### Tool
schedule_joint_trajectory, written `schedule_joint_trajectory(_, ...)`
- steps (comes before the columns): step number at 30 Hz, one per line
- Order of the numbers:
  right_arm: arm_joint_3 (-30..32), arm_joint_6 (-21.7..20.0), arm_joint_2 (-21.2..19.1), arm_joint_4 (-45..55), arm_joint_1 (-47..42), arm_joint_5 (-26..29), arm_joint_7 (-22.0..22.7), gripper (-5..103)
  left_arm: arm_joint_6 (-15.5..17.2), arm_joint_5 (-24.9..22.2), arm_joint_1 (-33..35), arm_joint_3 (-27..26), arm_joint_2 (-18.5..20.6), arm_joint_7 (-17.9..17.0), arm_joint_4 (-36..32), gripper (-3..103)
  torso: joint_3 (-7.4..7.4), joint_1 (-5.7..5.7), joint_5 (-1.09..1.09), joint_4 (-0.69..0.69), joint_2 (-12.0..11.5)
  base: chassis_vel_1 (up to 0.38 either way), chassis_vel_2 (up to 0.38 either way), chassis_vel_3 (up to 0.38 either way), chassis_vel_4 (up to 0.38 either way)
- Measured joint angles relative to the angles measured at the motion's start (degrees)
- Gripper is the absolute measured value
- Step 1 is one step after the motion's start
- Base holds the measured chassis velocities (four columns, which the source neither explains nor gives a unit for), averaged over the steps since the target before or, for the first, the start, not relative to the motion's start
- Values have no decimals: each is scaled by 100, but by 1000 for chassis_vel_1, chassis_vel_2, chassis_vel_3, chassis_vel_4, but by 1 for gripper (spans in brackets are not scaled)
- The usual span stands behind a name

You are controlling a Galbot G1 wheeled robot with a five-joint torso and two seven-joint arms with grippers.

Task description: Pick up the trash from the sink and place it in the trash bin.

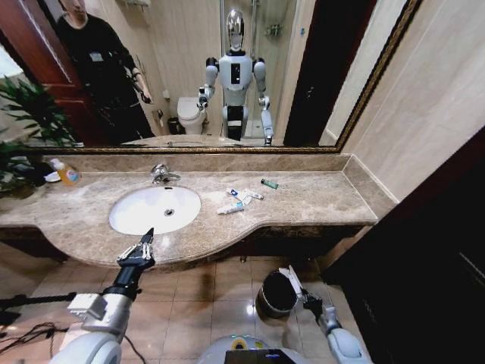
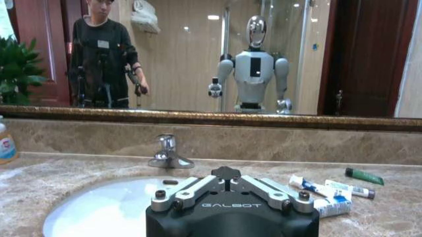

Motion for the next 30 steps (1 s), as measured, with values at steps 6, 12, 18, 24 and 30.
schedule_joint_trajectory(6, 42, 147, 396, -873, 536, -540, 287, 0, 0, 0, 0, 0, 0, 0, 0, 0, 0, 0, 1, 0, 0, 0, 0, 0, 0)
schedule_joint_trajectory(12, 67, 243, 565, -1210, 713, -762, 519, 5, 0, 0, 0, 0, 0, 0, 0, 0, 0, 0, 0, 0, 0, 0, 0, 0, 0)
schedule_joint_trajectory(18, 86, 350, 654, -1347, 797, -874, 706, 20, 0, 0, 0, 0, 0, 0, 0, 0, 0, 0, 0, 0, 0, 0, 0, 0, 0)
schedule_joint_trajectory(24, 100, 379, 648, -1344, 768, -851, 732, 42, 0, 0, 0, 0, 0, 0, 0, 0, 0, 0, 1, 0, 0, 0, 0, 0, 0)
schedule_joint_trajectory(30, 107, 348, 582, -1272, 691, -588, 743, 74, 0, 0, 0, 0, 0, 0, 0, 0, 0, 0, 1, 0, 0, 0, 0, 0, 0)
